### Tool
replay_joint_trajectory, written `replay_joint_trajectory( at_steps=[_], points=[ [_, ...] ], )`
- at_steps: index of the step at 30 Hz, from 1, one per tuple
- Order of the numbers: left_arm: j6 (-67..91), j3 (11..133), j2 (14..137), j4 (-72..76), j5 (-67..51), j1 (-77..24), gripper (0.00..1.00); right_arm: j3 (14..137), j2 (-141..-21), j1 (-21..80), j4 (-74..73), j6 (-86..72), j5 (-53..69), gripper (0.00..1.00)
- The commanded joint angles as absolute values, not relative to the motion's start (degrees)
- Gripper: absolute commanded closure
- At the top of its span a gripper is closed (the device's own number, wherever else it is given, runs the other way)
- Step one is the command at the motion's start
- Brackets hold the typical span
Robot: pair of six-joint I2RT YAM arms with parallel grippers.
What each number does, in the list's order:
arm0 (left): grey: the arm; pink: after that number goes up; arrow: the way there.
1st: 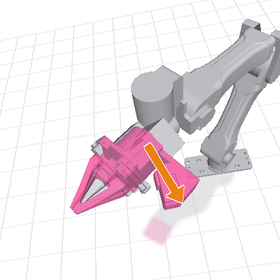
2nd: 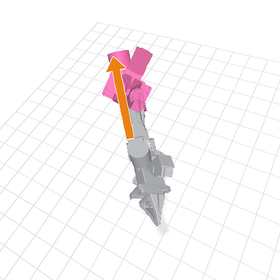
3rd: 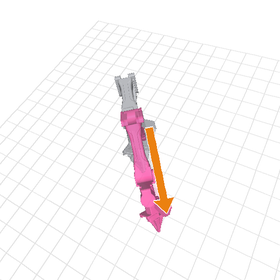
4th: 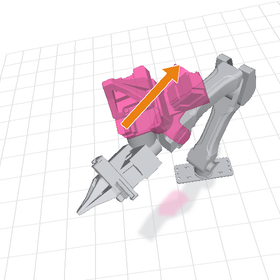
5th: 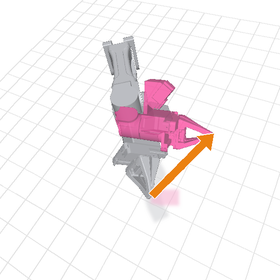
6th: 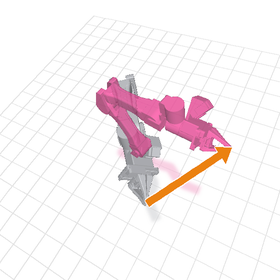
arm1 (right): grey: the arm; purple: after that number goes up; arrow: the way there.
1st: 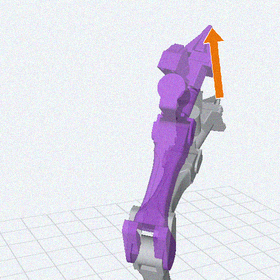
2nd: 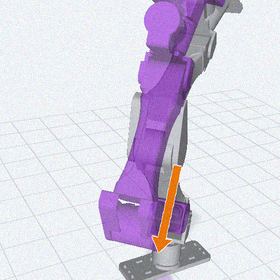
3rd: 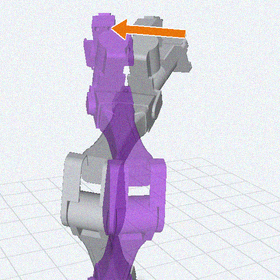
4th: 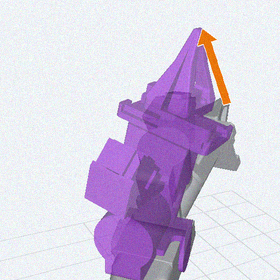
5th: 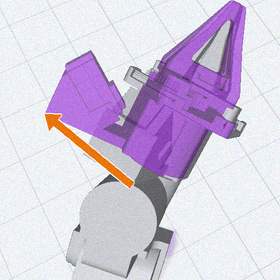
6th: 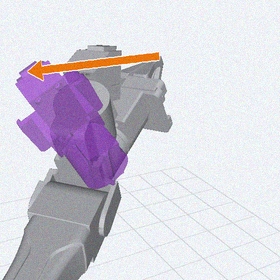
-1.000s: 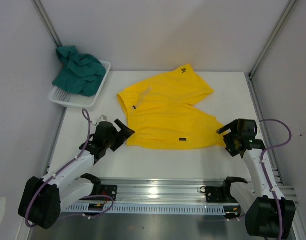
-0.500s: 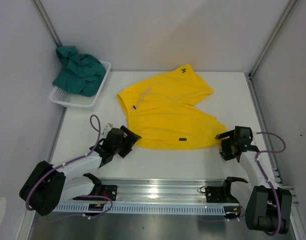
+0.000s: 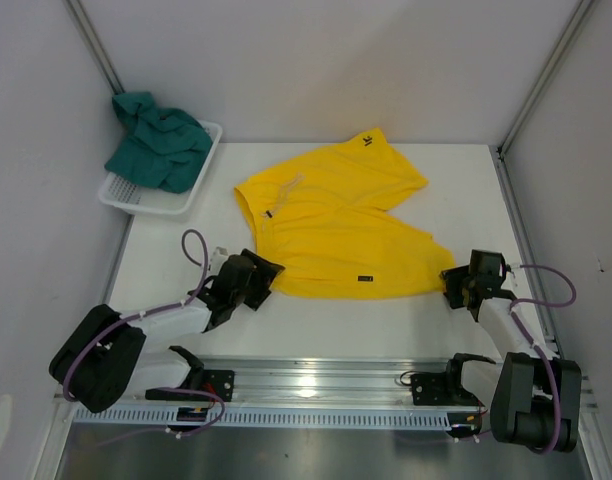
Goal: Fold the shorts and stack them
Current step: Fold the shorts
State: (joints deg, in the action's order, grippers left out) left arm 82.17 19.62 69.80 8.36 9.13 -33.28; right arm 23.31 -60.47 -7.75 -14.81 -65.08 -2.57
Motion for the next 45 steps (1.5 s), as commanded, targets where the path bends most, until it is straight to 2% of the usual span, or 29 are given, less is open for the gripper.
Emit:
replay_joint_trajectory(
  at_steps=[1,5,7,11,14,15,17,20,21,23,25,31,36,40,45],
  points=[
    [85.4,16.3,72.8,3.7,13.0,-33.8,0.16,22.8,-60.8,-8.0,-11.1,-66.0,-6.1,0.48],
    [87.1,15.6,73.7,3.3,14.2,-33.8,0.19,22.8,-60.7,-8.0,-10.7,-65.9,-7.2,0.51],
    [87.9,15.2,73.7,3.1,15.5,-33.8,0.21,22.8,-60.7,-8.0,-10.4,-65.6,-7.5,0.62],
    [88.8,15.1,73.8,2.7,18.2,-33.8,0.24,22.5,-61.4,-8.0,-9.5,-65.1,-7.5,0.75],
    [88.4,15.9,74.7,2.8,21.3,-33.7,0.31,22.5,-61.8,-8.0,-9.1,-64.5,-7.3,0.88],
    [88.5,16.3,75.1,2.8,22.2,-33.5,0.38,22.4,-61.8,-8.0,-8.8,-64.3,-7.2,0.99],
    [88.4,16.3,76.5,5.3,24.9,-33.3,0.47,22.2,-61.7,-7.9,-8.4,-63.1,-7.2,1.0],
    [86.8,15.6,80.2,9.4,24.6,-31.3,0.65,22.6,-61.0,-7.4,-8.6,-61.2,-8.3,1.0],
    [86.3,15.7,81.2,11.6,23.4,-30.7,0.75,22.5,-60.7,-7.3,-8.7,-60.6,-8.7,1.0],
    [84.7,16.3,83.7,12.7,22.3,-29.4,0.83,22.5,-59.4,-7.2,-8.8,-59.6,-9.8,1.0],
    [83.9,17.4,84.4,12.1,22.3,-29.0,1.0,22.4,-58.2,-7.1,-8.6,-58.5,-10.3,1.0],
    [81.7,20.2,82.5,6.5,23.3,-29.0,1.0,24.0,-55.1,-5.4,-10.5,-54.0,-12.9,1.0],
    [78.6,21.9,76.0,-1.6,22.6,-28.9,1.0,27.0,-50.7,2.8,-16.5,-49.3,-25.8,1.0],
    [73.6,27.7,67.4,-11.0,26.2,-29.0,1.0,30.1,-50.3,7.0,-15.6,-44.0,-30.8,1.0],
    [68.7,35.3,60.3,-19.8,28.7,-27.7,1.0,32.4,-50.9,9.8,-13.5,-38.6,-28.7,1.0]
  ],
)
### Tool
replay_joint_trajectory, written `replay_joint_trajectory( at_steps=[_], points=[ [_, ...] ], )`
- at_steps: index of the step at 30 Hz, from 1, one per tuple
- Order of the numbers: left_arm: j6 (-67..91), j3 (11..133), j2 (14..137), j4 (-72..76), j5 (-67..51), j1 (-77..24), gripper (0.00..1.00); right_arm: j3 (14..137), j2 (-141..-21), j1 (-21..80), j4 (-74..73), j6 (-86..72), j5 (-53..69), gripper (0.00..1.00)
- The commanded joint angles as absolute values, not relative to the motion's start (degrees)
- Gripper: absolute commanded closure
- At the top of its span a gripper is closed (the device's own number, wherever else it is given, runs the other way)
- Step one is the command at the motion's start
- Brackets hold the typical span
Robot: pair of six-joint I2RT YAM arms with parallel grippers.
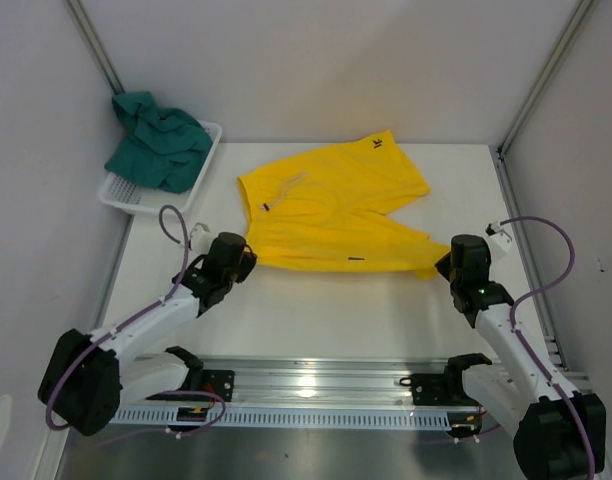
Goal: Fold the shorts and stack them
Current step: Fold the shorts
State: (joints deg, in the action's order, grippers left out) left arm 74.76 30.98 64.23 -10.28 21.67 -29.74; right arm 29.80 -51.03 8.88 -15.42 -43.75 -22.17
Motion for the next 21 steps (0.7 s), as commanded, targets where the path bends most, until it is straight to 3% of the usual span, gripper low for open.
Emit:
replay_joint_trajectory(
  at_steps=[1,13,15,17,21],
  points=[
    [68.5,35.7,58.7,-20.0,28.7,-27.7,1.0,32.0,-51.0,10.2,-13.4,-38.6,-27.9,1.0],
    [69.3,28.5,56.2,-18.7,24.1,-26.1,1.0,27.2,-51.5,13.2,-13.4,-41.2,-13.4,1.0],
    [69.6,27.7,55.1,-19.0,24.2,-25.8,1.0,27.2,-51.9,13.3,-14.0,-42.6,-9.1,0.82],
    [69.8,27.4,54.3,-19.4,24.3,-25.6,1.0,26.4,-52.6,13.3,-13.9,-45.1,-8.5,0.51],
    [69.6,26.5,52.5,-19.5,24.0,-25.0,1.0,23.8,-53.3,12.4,-9.7,-48.2,-4.6,0.3]
  ],
)
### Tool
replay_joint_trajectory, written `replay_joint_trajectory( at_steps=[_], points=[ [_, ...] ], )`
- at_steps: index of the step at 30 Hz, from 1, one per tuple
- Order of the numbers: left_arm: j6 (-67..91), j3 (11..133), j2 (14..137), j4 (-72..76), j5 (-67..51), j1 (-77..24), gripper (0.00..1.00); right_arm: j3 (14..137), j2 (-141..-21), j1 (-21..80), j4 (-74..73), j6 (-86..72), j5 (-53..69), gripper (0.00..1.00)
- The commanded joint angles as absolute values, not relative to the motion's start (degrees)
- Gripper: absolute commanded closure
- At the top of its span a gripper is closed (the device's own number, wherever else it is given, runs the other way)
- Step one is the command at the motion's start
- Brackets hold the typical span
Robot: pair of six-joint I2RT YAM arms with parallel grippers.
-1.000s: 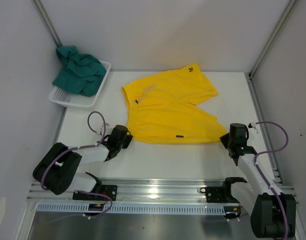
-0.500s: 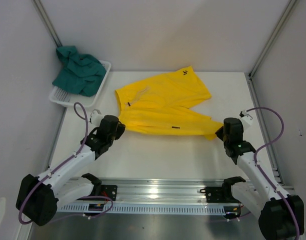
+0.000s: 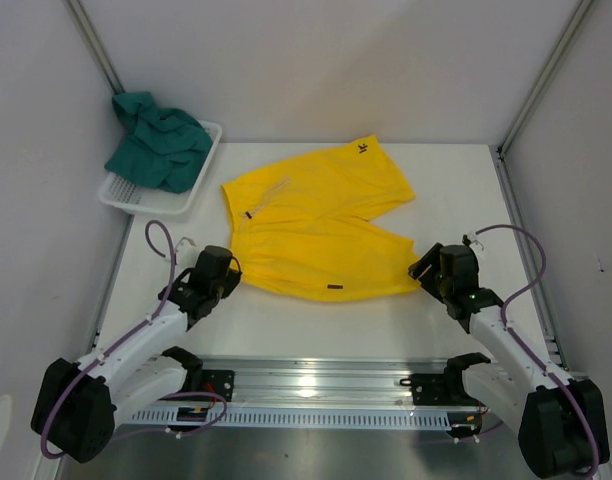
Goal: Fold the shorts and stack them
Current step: Fold the shorts
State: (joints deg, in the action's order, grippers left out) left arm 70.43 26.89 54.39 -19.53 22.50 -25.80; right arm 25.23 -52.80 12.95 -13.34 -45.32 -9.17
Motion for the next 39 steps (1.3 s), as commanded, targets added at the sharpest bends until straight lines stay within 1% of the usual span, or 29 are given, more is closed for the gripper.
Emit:
replay_joint_trajectory(
  at_steps=[1,4,7,10,13,15,16,17,18,19,20,21,22,24,25,27,30,34,39],
  points=[
    [69.6,26.5,52.0,-19.5,23.7,-24.8,1.0,22.8,-53.6,12.0,-8.7,-49.1,-3.6,0.29],
    [69.6,25.8,51.9,-19.3,23.4,-24.6,1.0,21.3,-55.1,11.9,-5.2,-52.6,-1.7,0.27],
    [70.0,24.8,52.5,-18.6,22.9,-24.6,1.0,20.5,-56.4,11.9,-4.2,-56.0,-1.2,0.32],
    [70.3,23.9,53.0,-17.6,22.2,-24.6,1.0,20.9,-56.3,12.0,-4.9,-56.4,-0.7,0.33],
    [70.4,23.1,53.3,-16.9,22.1,-24.6,1.0,21.8,-54.9,12.0,-8.2,-56.2,-2.0,0.32],
    [70.5,23.1,53.5,-16.6,22.1,-24.6,1.0,21.0,-54.1,11.9,-8.4,-57.5,-2.6,0.36],
    [70.5,23.0,53.5,-16.5,22.1,-24.5,1.0,20.7,-53.3,11.8,-8.4,-57.9,-3.0,0.39],
    [70.5,22.9,53.6,-16.6,22.1,-24.5,1.0,20.4,-52.9,11.9,-8.3,-58.3,-3.8,0.49],
    [70.5,22.9,53.6,-16.6,22.1,-24.5,1.0,20.0,-52.6,12.0,-8.2,-58.3,-5.8,0.54],
    [70.4,23.0,53.5,-16.8,22.1,-24.5,1.0,19.9,-52.1,12.0,-8.3,-58.0,-7.0,0.58],
    [70.4,23.0,53.4,-16.9,22.2,-24.4,1.0,20.0,-51.9,12.0,-8.7,-58.0,-8.3,0.6],
    [70.2,23.1,53.2,-16.9,22.2,-24.3,1.0,20.1,-51.9,11.9,-9.0,-58.1,-10.9,0.65],
    [70.1,23.1,53.1,-17.0,22.1,-24.2,1.0,20.1,-51.9,11.8,-9.1,-58.4,-11.6,0.81],
    [69.9,23.1,52.9,-17.1,21.8,-24.0,1.0,20.1,-52.4,11.5,-8.2,-58.1,-12.3,0.97],
    [69.9,23.2,52.8,-17.1,21.7,-23.9,1.0,20.6,-52.6,11.3,-8.0,-57.8,-12.4,1.0],
    [69.7,24.2,52.7,-18.2,21.4,-23.9,1.0,22.1,-52.6,11.4,-8.8,-56.2,-13.4,1.0],
    [69.0,26.7,51.9,-20.4,23.1,-23.9,1.0,26.7,-51.2,12.5,-11.9,-53.4,-18.4,1.0],
    [66.4,32.1,51.9,-20.8,23.1,-22.7,1.0,32.9,-51.2,13.3,-11.2,-46.9,-22.8,1.0],
    [65.0,37.6,56.2,-21.7,20.4,-22.1,1.0,40.0,-53.8,13.4,-4.2,-32.2,-16.5,1.0]
  ],
)
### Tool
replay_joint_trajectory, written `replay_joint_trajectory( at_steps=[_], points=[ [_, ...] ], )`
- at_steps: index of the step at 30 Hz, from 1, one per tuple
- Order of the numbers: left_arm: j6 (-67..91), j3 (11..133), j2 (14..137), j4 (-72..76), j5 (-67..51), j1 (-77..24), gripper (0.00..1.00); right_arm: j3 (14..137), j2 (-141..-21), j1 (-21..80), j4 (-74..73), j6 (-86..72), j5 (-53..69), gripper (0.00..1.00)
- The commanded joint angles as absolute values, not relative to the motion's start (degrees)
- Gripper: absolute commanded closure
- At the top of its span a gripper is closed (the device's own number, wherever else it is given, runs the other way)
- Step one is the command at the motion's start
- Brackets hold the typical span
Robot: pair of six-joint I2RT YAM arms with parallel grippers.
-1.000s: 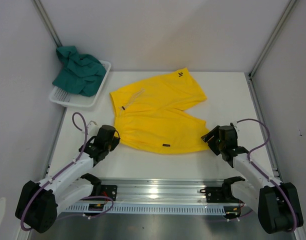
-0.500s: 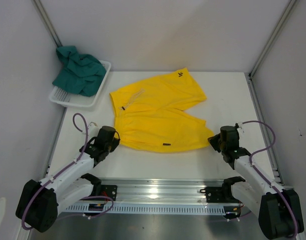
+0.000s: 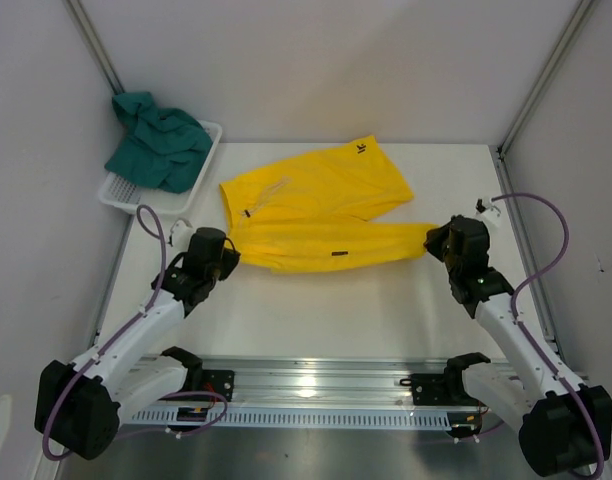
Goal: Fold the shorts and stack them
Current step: Fold the shorts
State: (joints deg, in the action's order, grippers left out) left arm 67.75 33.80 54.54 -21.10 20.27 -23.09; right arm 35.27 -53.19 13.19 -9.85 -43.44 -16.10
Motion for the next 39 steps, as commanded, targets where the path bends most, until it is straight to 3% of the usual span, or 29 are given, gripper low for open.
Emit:
replay_joint_trajectory(
  at_steps=[1,2,7,19,25,33,39],
  points=[
    [65.0,37.6,56.4,-21.6,20.2,-22.1,1.0,40.2,-53.4,13.5,-2.9,-30.0,-14.0,1.0],
    [65.0,37.4,56.6,-21.6,20.1,-22.1,1.0,39.8,-52.8,13.7,-1.5,-27.9,-8.8,1.0],
    [66.1,33.2,55.3,-19.7,20.0,-22.1,1.0,32.0,-50.2,14.2,-0.9,-26.5,-7.6,1.0],
    [69.1,29.7,52.9,-23.1,19.6,-21.9,1.0,26.9,-45.0,12.4,-18.8,-48.6,-11.2,1.0],
    [72.7,27.7,51.2,-25.7,16.9,-21.3,1.0,32.3,-51.0,12.4,-25.1,-48.7,-11.4,1.0],
    [76.7,27.4,45.9,-26.9,11.4,-21.4,1.0,43.2,-52.2,12.5,-25.2,-46.0,-21.0,1.0],
    [81.1,24.8,41.5,-27.2,11.4,-27.8,1.0,46.5,-50.5,12.6,-29.5,-46.1,-25.4,1.0]
  ],
)
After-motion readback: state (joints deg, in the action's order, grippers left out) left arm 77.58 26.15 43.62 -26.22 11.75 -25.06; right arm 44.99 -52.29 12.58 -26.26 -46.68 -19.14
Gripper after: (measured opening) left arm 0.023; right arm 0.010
